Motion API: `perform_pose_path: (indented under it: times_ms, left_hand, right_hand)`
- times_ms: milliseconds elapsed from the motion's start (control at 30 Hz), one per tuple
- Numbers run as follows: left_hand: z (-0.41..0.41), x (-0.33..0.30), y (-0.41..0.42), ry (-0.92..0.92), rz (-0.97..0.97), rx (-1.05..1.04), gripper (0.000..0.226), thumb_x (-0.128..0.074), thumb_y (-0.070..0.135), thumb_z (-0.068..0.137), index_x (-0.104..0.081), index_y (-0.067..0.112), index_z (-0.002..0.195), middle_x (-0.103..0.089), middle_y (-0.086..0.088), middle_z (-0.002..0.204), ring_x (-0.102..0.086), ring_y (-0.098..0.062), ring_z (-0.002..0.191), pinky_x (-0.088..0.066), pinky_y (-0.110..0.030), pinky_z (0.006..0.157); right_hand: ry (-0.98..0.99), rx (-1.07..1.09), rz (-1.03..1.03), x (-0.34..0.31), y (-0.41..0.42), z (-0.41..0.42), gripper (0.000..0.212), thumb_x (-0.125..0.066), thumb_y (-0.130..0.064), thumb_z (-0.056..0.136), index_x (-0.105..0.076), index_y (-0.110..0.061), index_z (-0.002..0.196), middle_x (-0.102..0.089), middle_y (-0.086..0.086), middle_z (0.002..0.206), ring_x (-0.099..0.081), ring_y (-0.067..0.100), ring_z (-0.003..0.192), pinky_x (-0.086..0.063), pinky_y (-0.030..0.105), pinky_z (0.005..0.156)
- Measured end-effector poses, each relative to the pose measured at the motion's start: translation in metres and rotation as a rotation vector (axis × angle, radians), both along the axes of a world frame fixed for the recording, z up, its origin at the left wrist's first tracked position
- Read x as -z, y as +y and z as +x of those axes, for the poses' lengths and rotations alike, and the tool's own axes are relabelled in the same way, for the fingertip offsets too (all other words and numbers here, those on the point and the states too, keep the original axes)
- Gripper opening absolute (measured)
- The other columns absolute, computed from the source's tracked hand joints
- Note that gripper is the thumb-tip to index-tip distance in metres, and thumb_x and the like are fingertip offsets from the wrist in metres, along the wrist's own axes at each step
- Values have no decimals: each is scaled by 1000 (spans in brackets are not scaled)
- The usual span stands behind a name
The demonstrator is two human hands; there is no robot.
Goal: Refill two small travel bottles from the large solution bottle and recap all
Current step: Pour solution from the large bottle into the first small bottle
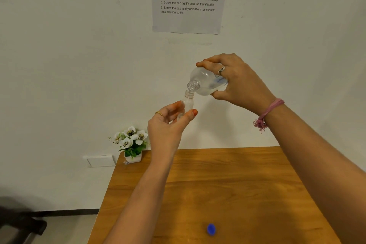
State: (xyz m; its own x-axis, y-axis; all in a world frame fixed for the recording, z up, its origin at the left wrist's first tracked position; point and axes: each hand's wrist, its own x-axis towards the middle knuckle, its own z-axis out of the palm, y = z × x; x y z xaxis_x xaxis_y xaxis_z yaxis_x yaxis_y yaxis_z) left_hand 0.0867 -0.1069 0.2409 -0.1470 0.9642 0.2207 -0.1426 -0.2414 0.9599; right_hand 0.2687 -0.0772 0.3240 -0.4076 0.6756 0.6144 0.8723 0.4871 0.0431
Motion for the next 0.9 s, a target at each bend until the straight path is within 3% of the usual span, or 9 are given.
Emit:
perform_pose_path:
  times_ms: [567, 900]
  left_hand:
    - [0, -1, -3, -15, -3, 4, 32, -86, 22, 66, -70, 28, 93, -75, 6, 94, -71, -7, 90, -56, -21, 79]
    - [2, -1, -4, -12, -2, 9, 32, -85, 21, 67, -69, 27, 94, -75, 9, 92, -71, -3, 87, -55, -18, 76]
  right_hand:
    - [-8, 7, 1, -2, -3, 0, 67, -75, -11, 71, -50, -21, 133, -56, 7, 125, -49, 28, 113, -34, 29, 94]
    - [-11, 18, -10, -2, -6, 0, 67, -76, -12, 71, -50, -20, 133, -56, 8, 126, -48, 28, 115, -33, 29, 95]
